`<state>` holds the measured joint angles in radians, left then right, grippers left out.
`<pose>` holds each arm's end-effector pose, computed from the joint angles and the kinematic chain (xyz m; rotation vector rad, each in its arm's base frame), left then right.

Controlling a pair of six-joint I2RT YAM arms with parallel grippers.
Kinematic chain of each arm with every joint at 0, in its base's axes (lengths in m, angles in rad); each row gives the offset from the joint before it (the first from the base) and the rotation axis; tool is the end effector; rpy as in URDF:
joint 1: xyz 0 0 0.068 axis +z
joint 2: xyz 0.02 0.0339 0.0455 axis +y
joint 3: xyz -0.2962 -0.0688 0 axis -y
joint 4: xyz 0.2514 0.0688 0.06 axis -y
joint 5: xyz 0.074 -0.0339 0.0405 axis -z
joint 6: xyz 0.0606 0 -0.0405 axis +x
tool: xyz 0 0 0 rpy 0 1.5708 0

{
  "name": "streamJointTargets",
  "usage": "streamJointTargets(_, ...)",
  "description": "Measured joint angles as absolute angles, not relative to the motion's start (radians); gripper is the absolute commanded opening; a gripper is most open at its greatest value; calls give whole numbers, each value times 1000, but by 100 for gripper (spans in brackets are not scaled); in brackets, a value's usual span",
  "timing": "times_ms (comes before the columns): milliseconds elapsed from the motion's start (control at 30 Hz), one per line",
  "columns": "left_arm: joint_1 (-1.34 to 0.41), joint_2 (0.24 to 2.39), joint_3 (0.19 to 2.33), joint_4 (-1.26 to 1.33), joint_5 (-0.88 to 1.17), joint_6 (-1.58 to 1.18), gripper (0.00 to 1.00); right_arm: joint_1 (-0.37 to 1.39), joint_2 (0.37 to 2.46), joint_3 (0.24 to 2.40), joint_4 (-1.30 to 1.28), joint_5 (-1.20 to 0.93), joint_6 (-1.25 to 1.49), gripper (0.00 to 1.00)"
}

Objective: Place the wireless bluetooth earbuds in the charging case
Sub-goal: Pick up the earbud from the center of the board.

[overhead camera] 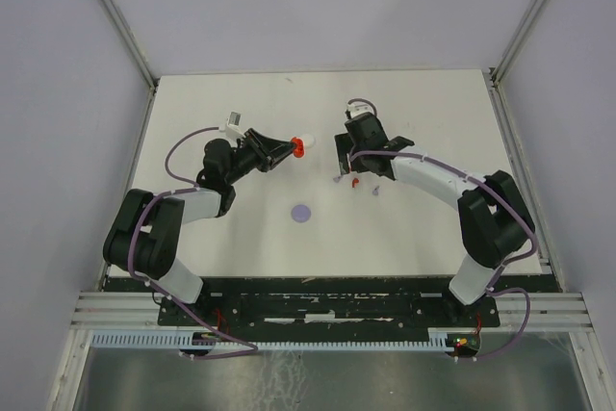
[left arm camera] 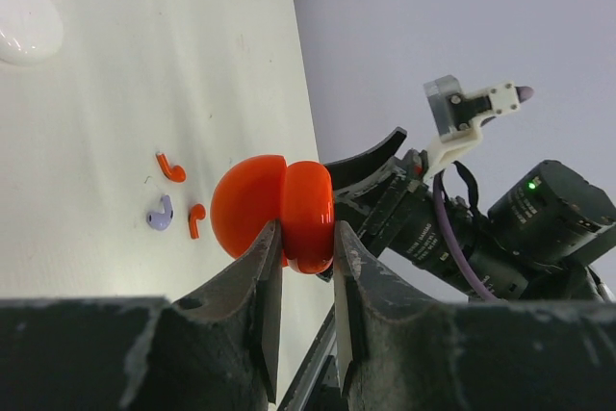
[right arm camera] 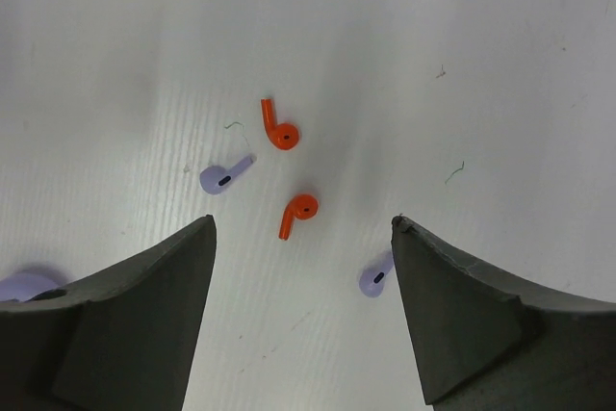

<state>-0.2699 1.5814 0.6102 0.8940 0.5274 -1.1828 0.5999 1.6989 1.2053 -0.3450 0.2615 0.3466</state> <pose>0.3201 -0.1202 0.2262 -0.3947 1.8378 -1.4892 0.3359 0.2108 0.2424 -0.1811 2.3697 0.1369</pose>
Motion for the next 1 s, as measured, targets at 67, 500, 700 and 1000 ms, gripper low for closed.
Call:
streamJointTargets(67, -270, 1581, 609, 896, 529, -1183, 3, 598, 1724, 1216, -366, 272, 356, 78)
streamJointTargets(500, -270, 1579, 600, 905, 533, -1183, 3, 568, 1805, 1283, -438, 268, 423, 62)
streamJointTargets(700, -270, 1579, 599, 919, 534, -1185, 3, 565, 1861, 1301, -452, 239, 439, 60)
streamJointTargets(1000, -270, 1579, 599, 943, 542, -1192, 3, 565, 1901, 1303, -474, 203, 451, 55)
